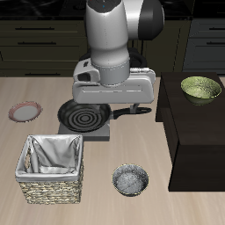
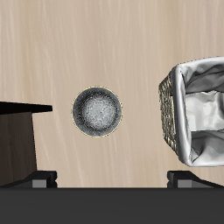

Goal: Place the black bowl on the plate

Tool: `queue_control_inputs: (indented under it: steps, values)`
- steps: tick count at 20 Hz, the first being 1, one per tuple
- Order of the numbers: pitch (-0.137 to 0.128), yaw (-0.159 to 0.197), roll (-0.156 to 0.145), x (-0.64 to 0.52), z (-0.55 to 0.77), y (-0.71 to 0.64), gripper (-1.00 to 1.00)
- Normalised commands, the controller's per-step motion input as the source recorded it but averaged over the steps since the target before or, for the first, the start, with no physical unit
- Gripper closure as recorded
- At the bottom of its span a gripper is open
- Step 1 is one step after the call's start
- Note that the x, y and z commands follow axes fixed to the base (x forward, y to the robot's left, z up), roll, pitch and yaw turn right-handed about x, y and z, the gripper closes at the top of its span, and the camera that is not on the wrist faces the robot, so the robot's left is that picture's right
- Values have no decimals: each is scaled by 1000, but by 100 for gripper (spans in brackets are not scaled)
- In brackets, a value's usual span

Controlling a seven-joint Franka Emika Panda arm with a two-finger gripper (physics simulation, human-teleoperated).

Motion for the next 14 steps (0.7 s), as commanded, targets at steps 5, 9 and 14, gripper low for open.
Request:
queue_control_inputs:
  steps: [5, 9, 14]
  values:
    - [17, 3, -1, 244, -139, -56, -100]
    - [8, 3, -15, 200, -229, -3, -100]
    - [27, -21, -4, 140, -241, 68, -100]
